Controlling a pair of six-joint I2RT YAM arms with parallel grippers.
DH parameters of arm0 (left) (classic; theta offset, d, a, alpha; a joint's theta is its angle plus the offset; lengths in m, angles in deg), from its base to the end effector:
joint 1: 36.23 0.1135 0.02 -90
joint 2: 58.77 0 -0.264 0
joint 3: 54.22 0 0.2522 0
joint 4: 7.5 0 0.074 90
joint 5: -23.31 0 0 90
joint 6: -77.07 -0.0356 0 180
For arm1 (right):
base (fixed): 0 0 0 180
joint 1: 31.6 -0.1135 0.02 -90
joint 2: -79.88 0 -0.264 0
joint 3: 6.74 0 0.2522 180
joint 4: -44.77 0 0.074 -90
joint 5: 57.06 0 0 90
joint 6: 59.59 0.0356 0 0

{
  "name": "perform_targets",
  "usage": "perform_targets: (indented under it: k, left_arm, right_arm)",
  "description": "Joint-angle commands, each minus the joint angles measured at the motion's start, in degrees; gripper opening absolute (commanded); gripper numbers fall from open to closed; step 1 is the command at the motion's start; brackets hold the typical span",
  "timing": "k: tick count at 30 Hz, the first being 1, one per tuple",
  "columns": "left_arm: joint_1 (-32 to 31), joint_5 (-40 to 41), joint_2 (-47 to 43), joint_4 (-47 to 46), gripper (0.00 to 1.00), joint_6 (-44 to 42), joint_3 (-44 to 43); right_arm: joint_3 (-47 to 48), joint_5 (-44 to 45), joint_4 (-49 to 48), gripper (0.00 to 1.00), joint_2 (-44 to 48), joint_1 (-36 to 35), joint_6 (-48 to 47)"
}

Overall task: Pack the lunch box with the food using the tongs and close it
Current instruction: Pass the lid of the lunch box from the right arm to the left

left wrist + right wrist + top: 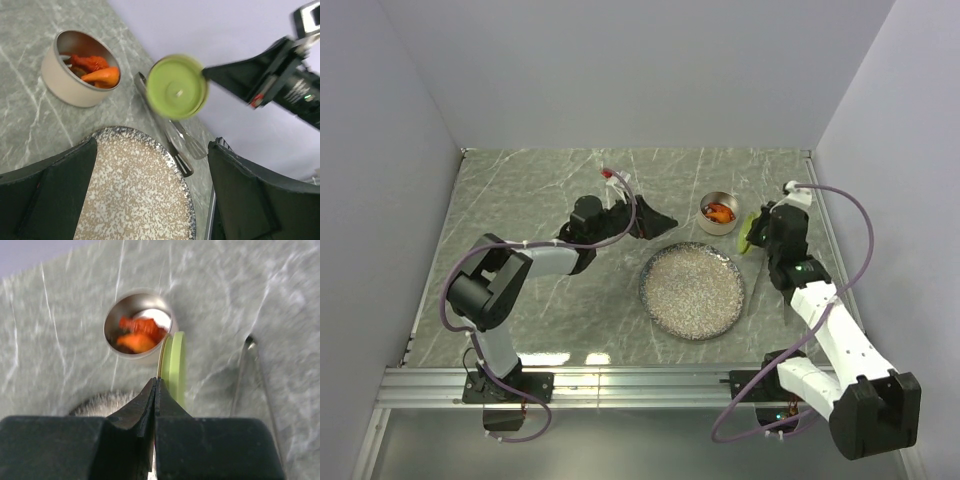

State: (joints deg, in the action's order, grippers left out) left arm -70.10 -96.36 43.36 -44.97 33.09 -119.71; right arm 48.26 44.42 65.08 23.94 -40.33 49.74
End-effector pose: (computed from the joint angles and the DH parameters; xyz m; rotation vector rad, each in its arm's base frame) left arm 0.3080 -0.2279 0.2226 0.2755 1.7457 -1.4584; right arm 0.2243 0.0273 0.2886 0.3107 1.9111 0.1320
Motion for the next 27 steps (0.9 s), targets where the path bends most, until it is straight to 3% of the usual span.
perform_targets:
  k: [1,4,8,14,19,23,27]
  left_arm:
    - [-1.5,-3.9,-1.1,-8.2,0.98,-3.2,0.7]
    - [-3.7,-3.6,-1.7,-15.6,0.99,-7.3,4.4]
    - [-8.0,3.0,-3.5,-12.4,0.97,-18.9,6.4]
    - [-17.0,20.3,-5.7,-18.3,0.96,-30.5,11.5]
    - [-26.4,38.2,-5.5,-19.3,0.98,-40.5,10.6]
    - [-29.7,47.1,-4.0,-18.7,0.98,-43.5,7.7]
    - [-31.4,49.4,-1.8,-18.8,0.99,-45.4,5.9]
  right_arm:
    - [-1.9,0.8,-4.4,0.0,1.1,-2.3,1.2]
    - [-1.2,0.5,-4.8,0.0,0.5,-3.8,1.5]
    - [-0.5,1.6,-5.7,0.0,-0.7,-5.9,2.0]
    - [0.4,2.8,-6.3,0.0,-2.4,-9.3,3.3]
    - [0.2,4.0,-9.0,0.0,-2.0,-13.4,5.4]
    - [0.2,4.9,-10.0,0.0,-1.6,-16.0,6.4]
    - [0.1,6.2,-10.8,0.0,-0.5,-18.4,6.9]
